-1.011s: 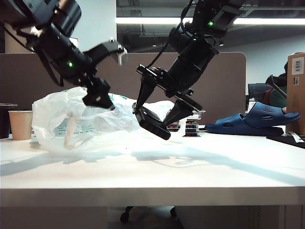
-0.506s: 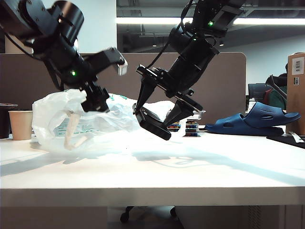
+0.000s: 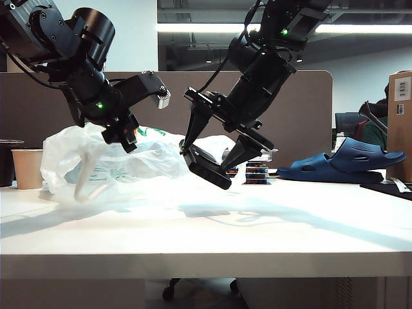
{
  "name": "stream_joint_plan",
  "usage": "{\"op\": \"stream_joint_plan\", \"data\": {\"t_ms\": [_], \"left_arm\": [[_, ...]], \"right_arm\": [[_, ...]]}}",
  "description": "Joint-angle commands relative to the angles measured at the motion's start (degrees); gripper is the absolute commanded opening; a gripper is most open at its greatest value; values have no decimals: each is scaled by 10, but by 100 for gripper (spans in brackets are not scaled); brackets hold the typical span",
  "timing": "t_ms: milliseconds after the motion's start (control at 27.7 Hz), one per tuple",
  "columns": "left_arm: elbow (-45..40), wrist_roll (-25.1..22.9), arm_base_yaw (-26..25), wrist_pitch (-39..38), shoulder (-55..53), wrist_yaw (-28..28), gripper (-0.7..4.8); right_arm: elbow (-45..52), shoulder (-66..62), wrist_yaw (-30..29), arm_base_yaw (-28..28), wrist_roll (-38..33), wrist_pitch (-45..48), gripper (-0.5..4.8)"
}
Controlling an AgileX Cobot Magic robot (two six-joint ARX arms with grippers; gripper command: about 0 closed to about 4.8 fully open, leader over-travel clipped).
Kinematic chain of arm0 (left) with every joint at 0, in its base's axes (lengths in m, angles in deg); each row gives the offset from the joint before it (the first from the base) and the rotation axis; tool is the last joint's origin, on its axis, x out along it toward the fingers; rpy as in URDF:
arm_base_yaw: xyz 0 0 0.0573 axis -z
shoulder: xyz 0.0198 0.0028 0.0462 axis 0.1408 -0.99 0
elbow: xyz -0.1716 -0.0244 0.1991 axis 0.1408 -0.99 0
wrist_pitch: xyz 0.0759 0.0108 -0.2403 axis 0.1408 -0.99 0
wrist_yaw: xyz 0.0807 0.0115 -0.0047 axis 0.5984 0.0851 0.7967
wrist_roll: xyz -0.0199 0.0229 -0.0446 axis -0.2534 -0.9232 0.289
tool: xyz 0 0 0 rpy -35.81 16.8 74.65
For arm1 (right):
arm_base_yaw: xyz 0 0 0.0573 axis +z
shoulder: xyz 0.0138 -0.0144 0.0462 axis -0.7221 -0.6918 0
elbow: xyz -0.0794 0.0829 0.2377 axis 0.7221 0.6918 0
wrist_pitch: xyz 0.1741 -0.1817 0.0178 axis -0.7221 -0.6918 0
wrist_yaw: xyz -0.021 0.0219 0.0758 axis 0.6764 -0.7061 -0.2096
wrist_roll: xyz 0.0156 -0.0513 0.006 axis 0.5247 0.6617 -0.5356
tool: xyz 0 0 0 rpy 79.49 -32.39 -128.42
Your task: Put the power bank into the bag.
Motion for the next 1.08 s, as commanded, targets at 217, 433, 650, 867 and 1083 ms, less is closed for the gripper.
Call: {"op": "stream_joint_plan", "data": {"t_ms": [217,433,650,867,1083], "left_arm": [[3,31,17,7,17,-37,-6],[3,87,33,-14,45,-70,-6],[3,127,33,-32,72,-156,-6],[3,185,33,-27,104,-235,-6],[3,210,33,-27,133,-321,-6]], "right_arm": [[-5,6,-10,2,-1,23,197],[-5,6,-19,2,-1,43,197],[-5,5,-20,2,0,73,197],[-5,5,-20,2,3,82,198],[-5,5,-25,2,3,128,198]]}}
